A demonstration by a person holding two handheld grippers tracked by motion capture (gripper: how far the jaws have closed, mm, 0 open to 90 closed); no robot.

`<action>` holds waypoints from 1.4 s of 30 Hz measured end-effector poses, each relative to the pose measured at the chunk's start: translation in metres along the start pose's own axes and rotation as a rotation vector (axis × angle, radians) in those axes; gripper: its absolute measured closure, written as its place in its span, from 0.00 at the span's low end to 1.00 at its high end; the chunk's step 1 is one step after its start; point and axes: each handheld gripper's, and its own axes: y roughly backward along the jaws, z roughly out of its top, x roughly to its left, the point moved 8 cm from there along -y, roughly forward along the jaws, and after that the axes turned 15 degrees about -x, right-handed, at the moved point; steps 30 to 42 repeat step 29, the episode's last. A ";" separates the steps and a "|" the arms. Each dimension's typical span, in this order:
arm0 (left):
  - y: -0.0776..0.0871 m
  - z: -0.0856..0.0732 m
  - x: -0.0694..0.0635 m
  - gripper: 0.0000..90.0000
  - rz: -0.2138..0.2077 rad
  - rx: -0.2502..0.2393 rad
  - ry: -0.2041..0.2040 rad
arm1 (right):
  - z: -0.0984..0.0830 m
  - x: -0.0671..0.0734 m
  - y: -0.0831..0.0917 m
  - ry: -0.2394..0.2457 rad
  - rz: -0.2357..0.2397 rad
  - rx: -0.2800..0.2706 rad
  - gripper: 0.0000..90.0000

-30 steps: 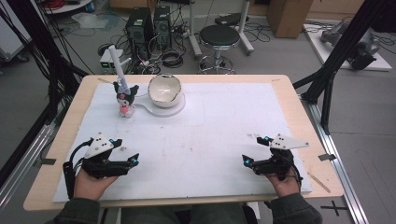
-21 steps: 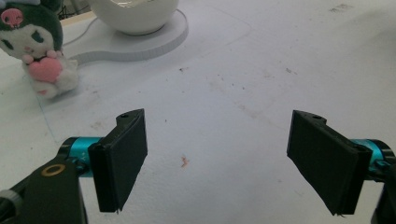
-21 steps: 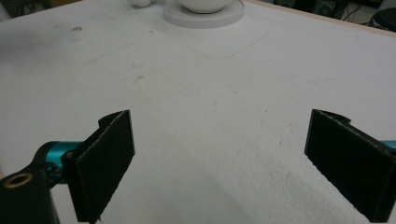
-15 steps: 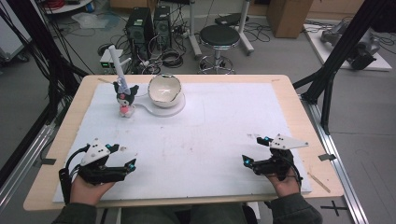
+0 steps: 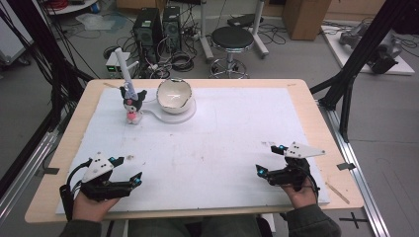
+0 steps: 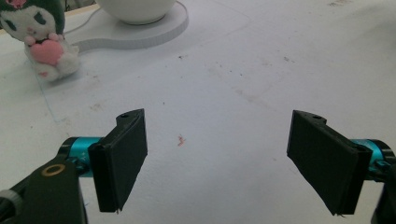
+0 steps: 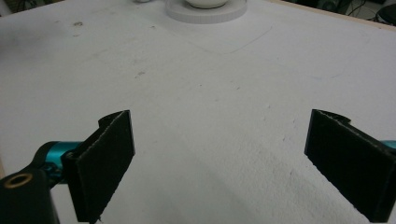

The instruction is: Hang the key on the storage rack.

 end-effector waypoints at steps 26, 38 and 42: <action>0.011 0.000 -0.006 0.23 0.013 -0.072 -0.041 | -0.004 0.002 -0.003 -0.007 0.012 0.028 0.08; 0.011 0.000 -0.006 0.23 0.012 -0.077 -0.043 | -0.005 0.002 -0.004 -0.009 0.010 0.031 0.08; 0.011 0.000 -0.006 0.23 0.012 -0.077 -0.043 | -0.005 0.002 -0.004 -0.009 0.010 0.031 0.08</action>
